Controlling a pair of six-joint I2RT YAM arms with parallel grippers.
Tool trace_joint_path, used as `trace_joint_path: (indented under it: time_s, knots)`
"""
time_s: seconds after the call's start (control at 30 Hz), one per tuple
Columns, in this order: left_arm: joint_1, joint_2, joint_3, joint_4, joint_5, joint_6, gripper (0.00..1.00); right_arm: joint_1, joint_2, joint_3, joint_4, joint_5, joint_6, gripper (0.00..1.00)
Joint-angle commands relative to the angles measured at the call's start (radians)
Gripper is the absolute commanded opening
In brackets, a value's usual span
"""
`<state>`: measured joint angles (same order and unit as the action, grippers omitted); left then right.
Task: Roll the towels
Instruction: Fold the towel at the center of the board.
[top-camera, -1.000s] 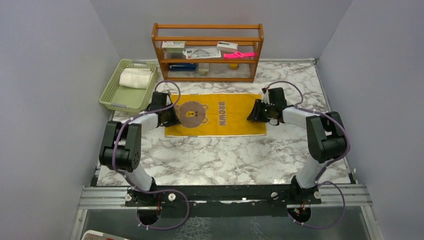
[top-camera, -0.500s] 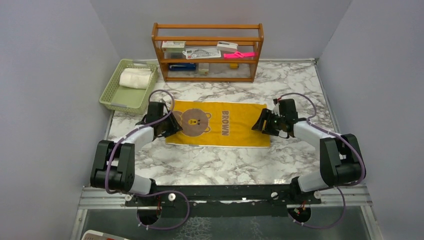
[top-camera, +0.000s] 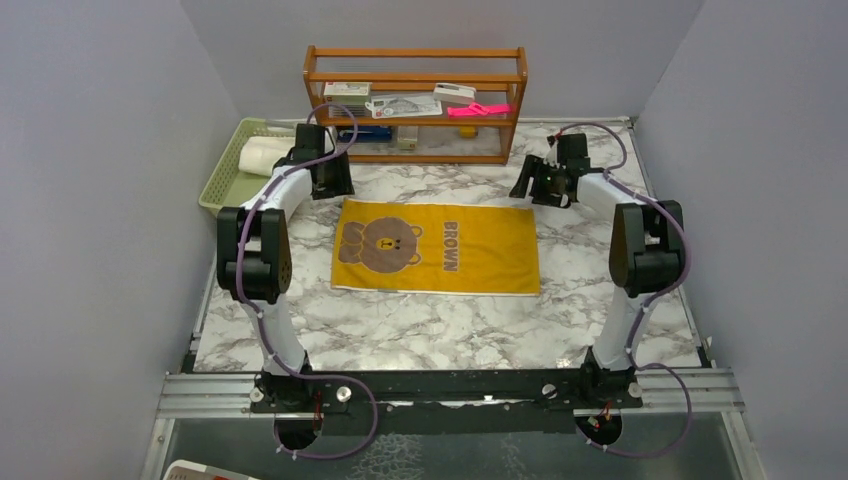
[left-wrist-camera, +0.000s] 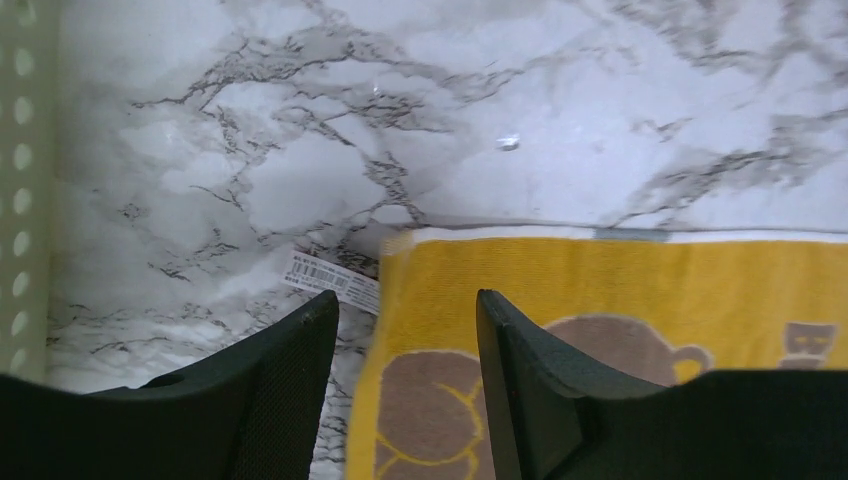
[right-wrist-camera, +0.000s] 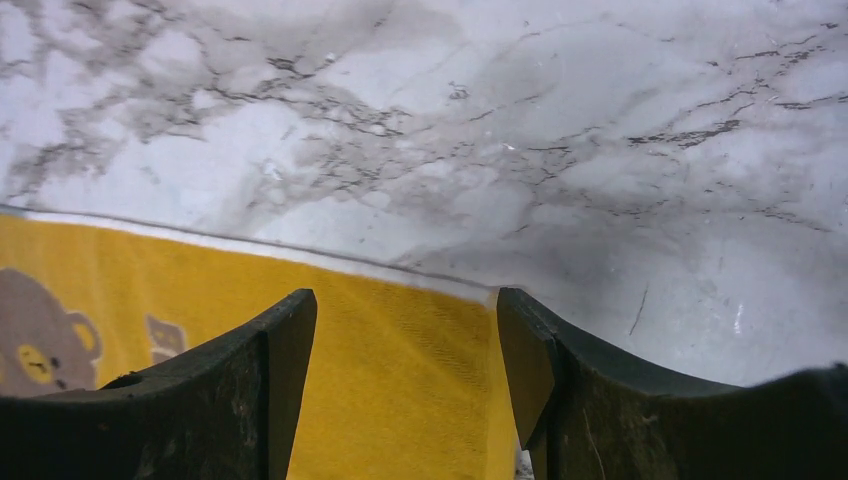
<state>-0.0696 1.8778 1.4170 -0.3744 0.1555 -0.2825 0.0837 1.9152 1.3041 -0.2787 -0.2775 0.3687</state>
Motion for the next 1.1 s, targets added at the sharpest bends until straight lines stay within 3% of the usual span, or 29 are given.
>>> trace_joint_path:
  time_s: [0.0, 0.4, 0.6, 0.87, 1.07]
  knots:
    - [0.018, 0.095, 0.058, -0.067, -0.039, 0.104, 0.54, 0.002, 0.065, 0.084, -0.116, 0.076, -0.097, 0.67]
    - [0.023, 0.195, 0.126, -0.052, -0.050, 0.080, 0.49, 0.002, 0.096, 0.067, -0.135, 0.165, -0.138, 0.66]
    - [0.023, 0.208, 0.121, -0.054, -0.063, 0.086, 0.37, 0.004, 0.098, 0.057, -0.139, 0.185, -0.155, 0.60]
    - [0.023, 0.222, 0.116, -0.070, -0.062, 0.097, 0.33, 0.028, 0.085, 0.066, -0.188, 0.249, -0.195, 0.53]
    - [0.023, 0.217, 0.096, -0.073, -0.048, 0.086, 0.09, 0.073, 0.076, 0.047, -0.236, 0.292, -0.205, 0.47]
